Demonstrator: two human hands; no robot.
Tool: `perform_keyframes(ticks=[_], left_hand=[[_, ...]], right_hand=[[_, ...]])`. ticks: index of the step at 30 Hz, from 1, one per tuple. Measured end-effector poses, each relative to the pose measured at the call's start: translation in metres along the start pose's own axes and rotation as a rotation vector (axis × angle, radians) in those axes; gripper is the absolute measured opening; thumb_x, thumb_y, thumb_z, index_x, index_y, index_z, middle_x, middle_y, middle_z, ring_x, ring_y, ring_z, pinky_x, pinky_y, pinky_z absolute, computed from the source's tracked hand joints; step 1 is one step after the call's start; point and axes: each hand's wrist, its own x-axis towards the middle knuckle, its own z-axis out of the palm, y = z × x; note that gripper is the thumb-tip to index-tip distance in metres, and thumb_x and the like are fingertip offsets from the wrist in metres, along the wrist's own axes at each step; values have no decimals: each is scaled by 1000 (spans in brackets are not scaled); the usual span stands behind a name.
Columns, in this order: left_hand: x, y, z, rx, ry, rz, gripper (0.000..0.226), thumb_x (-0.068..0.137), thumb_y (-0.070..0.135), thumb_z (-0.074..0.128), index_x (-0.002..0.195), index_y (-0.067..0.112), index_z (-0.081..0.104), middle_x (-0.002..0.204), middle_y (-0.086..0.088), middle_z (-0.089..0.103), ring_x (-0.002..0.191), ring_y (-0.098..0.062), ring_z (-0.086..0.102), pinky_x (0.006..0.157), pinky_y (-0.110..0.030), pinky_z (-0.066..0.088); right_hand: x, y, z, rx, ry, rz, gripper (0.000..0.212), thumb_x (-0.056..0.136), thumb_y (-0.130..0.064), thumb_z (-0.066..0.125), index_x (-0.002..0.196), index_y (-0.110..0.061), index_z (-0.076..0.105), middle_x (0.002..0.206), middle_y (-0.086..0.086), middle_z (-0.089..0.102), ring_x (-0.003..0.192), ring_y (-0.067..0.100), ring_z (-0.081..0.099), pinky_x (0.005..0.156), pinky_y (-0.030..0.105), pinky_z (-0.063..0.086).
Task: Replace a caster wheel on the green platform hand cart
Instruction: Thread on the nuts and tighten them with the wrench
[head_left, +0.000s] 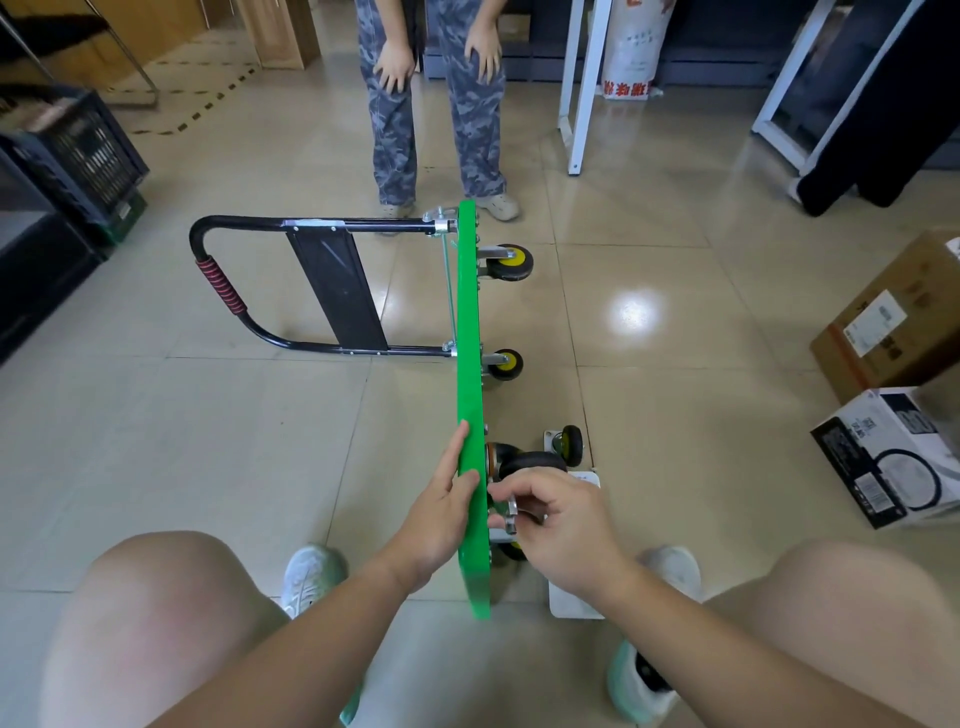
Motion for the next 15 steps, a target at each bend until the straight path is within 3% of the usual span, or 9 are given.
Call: perform_keyframes(ticks=[3,6,8,12,15], left_hand=[[1,-1,0,17,18,19,57,110,26,36,135,75,22,139,22,54,106,13,60,90,-12,47],[1,-2,1,40,43,1,56,109,34,39,131,83,23,144,21,54,122,1,58,112,-30,43],[1,-4,1,49,38,8,55,109,35,39,130,84,22,148,24,49,127,5,52,113,-27,40],[0,-4,-1,81,28,18,59,110,32,36,131,84,19,147,34,42,119,26,42,98,-15,38],[1,-6,-2,92,30,20,60,110,30,36,134,83,18,149,38,36,127,18,43,109,-23,37]], right_hand=[[4,1,2,41,-1,43,20,75,0,69,88,-14,74,90,-6,69,80,12,73,77,27,61],[19,-2,3,6,-2,73,37,73,3,82,85,-32,73,86,-10,70,79,11,72,78,25,59],[33,-5,4,46,-33,154,44,73,-1,83,79,-42,71,83,-9,72,81,13,71,81,32,60],[65,0,3,121,-76,277,38,76,0,81,81,-37,72,86,-3,75,85,17,73,86,38,59],[89,7,-3,125,-105,326,31,77,-3,81,87,-30,71,89,-1,75,87,19,73,85,38,60]])
